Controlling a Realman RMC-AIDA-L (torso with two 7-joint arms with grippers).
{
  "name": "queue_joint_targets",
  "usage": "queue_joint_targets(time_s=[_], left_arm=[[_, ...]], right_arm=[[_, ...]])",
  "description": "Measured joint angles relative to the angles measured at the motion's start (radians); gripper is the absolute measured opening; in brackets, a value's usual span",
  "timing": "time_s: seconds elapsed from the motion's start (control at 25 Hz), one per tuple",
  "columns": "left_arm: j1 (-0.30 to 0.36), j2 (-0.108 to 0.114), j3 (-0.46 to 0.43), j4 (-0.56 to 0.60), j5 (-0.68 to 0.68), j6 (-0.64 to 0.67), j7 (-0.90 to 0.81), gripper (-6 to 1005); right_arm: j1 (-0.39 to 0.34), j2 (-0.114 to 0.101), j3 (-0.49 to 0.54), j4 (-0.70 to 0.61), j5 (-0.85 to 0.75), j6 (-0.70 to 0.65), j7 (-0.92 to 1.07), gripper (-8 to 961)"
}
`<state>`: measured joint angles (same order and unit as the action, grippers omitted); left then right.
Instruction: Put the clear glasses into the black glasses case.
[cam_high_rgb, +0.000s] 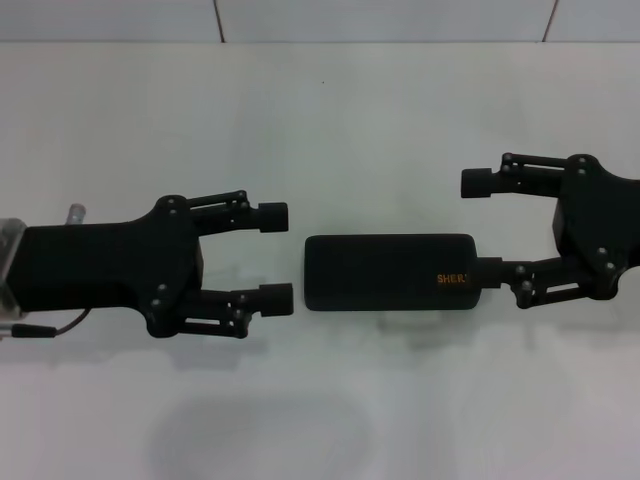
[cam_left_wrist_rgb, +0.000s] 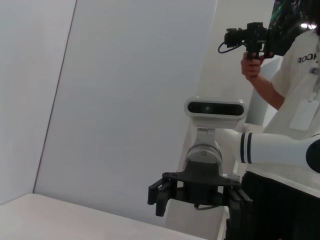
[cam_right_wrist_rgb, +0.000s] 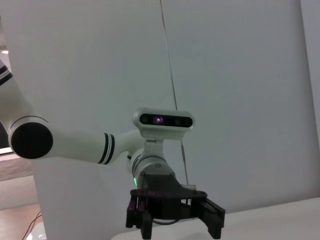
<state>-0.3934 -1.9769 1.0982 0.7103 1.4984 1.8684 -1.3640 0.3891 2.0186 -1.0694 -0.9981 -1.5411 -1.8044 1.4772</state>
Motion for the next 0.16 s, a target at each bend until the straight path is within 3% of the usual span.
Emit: queue_joint_targets(time_s=[0.16], left_arm=[[0.001,-0.001,0.001,-0.001,0.003,0.0,0.0,840]], right_arm=[[-0.002,0.001,0.003,0.011,0.0,0.004,-0.002,869]])
